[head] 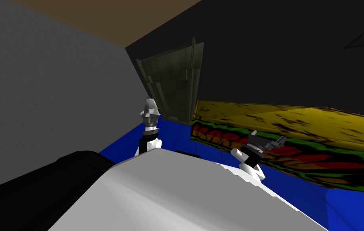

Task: Push the door open

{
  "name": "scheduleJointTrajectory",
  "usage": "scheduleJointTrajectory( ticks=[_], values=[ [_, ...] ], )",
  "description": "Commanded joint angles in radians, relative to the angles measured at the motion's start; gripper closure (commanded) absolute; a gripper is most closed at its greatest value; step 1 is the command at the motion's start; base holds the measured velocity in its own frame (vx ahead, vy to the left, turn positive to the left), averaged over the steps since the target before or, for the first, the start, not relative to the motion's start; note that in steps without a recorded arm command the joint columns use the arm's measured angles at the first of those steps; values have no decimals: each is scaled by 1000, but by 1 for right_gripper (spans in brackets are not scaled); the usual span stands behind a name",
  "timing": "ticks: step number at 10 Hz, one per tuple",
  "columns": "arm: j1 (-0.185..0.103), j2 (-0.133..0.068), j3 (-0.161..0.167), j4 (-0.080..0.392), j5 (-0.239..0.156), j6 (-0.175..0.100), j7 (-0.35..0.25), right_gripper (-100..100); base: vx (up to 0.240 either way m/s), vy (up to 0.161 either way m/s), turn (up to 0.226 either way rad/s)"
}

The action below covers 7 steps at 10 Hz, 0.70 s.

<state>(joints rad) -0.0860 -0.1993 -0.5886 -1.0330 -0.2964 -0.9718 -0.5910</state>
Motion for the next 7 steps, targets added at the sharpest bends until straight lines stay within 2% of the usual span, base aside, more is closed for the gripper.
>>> scheduleJointTrajectory(
  ticks=[1,7],
  values=[
    [0,0,0,0,0,0,0,-100,9,17,48],
    [0,0,0,0,0,0,0,-100,-2,-4,-12]
  ],
)
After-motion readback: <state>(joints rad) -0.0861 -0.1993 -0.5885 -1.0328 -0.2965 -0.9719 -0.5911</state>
